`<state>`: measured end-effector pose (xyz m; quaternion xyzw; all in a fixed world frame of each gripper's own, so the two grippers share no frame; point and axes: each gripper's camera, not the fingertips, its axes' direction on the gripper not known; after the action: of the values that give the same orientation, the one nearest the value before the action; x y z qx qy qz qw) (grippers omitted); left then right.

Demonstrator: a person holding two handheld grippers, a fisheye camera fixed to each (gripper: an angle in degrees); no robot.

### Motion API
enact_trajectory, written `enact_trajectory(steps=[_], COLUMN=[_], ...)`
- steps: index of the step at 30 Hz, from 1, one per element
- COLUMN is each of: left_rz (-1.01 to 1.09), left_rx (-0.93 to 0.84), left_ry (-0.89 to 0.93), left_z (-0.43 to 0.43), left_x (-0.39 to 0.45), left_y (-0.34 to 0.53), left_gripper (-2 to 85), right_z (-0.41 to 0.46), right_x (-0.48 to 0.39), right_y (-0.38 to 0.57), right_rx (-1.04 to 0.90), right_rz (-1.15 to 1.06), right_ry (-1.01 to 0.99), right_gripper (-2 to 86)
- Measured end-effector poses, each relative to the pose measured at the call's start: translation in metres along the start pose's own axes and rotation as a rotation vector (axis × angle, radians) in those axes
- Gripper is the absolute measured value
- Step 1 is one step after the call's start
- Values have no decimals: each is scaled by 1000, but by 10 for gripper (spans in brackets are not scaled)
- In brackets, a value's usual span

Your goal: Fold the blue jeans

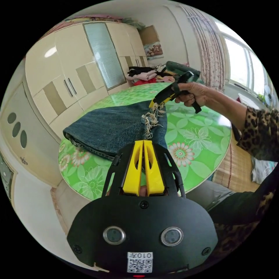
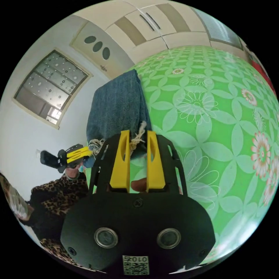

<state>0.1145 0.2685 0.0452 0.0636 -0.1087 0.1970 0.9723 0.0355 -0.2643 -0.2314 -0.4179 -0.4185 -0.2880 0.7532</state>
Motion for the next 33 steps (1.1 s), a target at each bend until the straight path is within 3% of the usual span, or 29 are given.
enact_trajectory(steps=[4, 7, 10, 12, 14, 17, 19, 22, 24, 28, 33], left_rz=[-49, 50, 140, 123, 12, -146, -217, -235, -256, -261, -244], left_rx=[39, 66, 201, 291, 345, 195, 162, 143, 114, 74, 77], left_ry=[264, 339, 432, 361, 171, 84, 89, 83, 78, 84, 66], left_z=[8, 13, -8, -28, -41, -15, -2, 6, 13, 25, 30], left_x=[2, 34, 49, 35, -11, -85, -118, -141, -150, -162, -173], left_y=[-1, -14, -22, -23, -19, -15, -10, -19, -27, -43, -50], left_gripper=[-2, -2, -3, -3, -3, -3, -2, -2, -2, -2, -2], right_z=[-33, -62, -90, -115, -146, -172, -163, -130, -105, -53, -21], right_x=[16, 35, 62, 80, 88, 66, 36, 4, 0, 36, 77], right_y=[28, 58, 92, 115, 142, 157, 134, 84, 56, 11, 15], right_rx=[-80, -98, -88, 7, 196, 398, 382, 258, 204, 131, 115], right_rz=[-33, 28, 139, 245, 349, 250, 95, 10, 31, 111, 184], right_ry=[51, 92, 59, 38, 38, -43, -147, -101, -74, -356, -538], right_gripper=[65, 63, 65, 67, 58, 35, 30, 27, 26, 25, 25])
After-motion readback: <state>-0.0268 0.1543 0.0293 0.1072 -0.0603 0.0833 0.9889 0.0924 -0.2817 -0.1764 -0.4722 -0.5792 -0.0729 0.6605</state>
